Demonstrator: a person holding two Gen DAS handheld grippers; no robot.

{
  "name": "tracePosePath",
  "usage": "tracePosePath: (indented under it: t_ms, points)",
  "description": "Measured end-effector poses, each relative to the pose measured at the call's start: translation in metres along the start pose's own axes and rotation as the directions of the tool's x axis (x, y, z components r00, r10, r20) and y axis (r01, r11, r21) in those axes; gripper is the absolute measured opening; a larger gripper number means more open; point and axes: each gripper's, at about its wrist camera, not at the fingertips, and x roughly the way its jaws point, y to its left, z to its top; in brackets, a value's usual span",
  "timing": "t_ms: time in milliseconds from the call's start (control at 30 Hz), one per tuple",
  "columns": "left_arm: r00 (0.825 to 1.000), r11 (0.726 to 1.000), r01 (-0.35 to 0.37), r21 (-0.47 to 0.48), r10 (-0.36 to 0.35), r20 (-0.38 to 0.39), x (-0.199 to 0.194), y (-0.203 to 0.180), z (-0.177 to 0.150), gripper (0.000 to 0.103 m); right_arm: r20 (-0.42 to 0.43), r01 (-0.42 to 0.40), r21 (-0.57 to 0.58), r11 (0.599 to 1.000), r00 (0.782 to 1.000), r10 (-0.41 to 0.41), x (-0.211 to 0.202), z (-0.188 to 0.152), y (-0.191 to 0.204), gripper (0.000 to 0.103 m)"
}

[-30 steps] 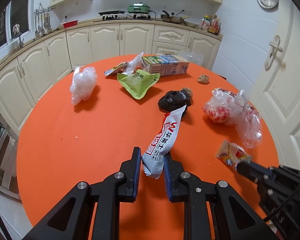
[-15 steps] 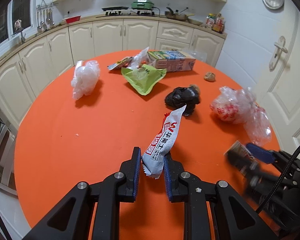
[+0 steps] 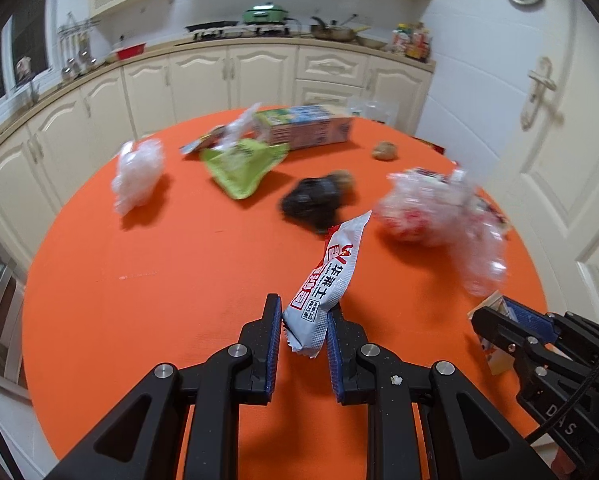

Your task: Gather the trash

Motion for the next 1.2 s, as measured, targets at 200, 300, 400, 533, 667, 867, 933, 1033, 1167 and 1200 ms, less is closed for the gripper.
tracePosePath:
  t_ms: [200,300,400,533,667,867,933,1033,1167,1200]
  points:
    - [0.997,0.991,0.074,0.11,-0.074,-0.006,-0.001,-0.064,-0.001,0.017,0.051,0.047,0.101,0.994,0.997,-0.052,-0.035,-0.013,-0.049,0.022]
    - [0.991,0.975,0.135,0.174,-0.133,-0.02,-0.001,-0.103,-0.001,0.017,0.075,0.088,0.172,0.981,0.992,-0.103,-0.054,-0.022,-0.082,0.022]
    - [0.982,0.953,0.19,0.237,-0.186,-0.039,0.001,-0.145,-0.001,0.017,0.088,0.143,0.247,0.958,0.982,-0.169,-0.073,-0.034,-0.121,0.022]
    - [0.966,0.92,0.257,0.295,-0.244,-0.081,0.012,-0.201,0.001,0.017,0.074,0.252,0.32,0.913,0.954,-0.289,-0.093,-0.05,-0.167,0.022]
    - [0.949,0.887,0.313,0.339,-0.281,-0.141,0.033,-0.254,0.001,0.018,0.027,0.332,0.368,0.869,0.93,-0.366,-0.099,-0.065,-0.205,0.022]
    - [0.934,0.865,0.342,0.367,-0.271,-0.233,0.085,-0.314,-0.002,0.017,-0.043,0.421,0.39,0.819,0.897,-0.441,-0.085,-0.085,-0.256,0.022]
    - [0.931,0.869,0.339,0.361,-0.255,-0.26,0.107,-0.329,-0.004,0.017,-0.066,0.407,0.417,0.813,0.906,-0.419,-0.073,-0.091,-0.275,0.022]
    - [0.935,0.872,0.318,0.372,-0.223,-0.278,0.136,-0.348,-0.005,0.017,-0.115,0.421,0.436,0.795,0.903,-0.415,-0.052,-0.099,-0.296,0.022]
    - [0.929,0.872,0.306,0.381,-0.186,-0.32,0.181,-0.376,-0.006,0.017,-0.155,0.419,0.437,0.796,0.907,-0.392,-0.025,-0.107,-0.317,0.022]
    - [0.931,0.877,0.299,0.376,-0.182,-0.317,0.193,-0.381,-0.006,0.017,-0.159,0.422,0.435,0.795,0.905,-0.393,-0.021,-0.11,-0.321,0.022]
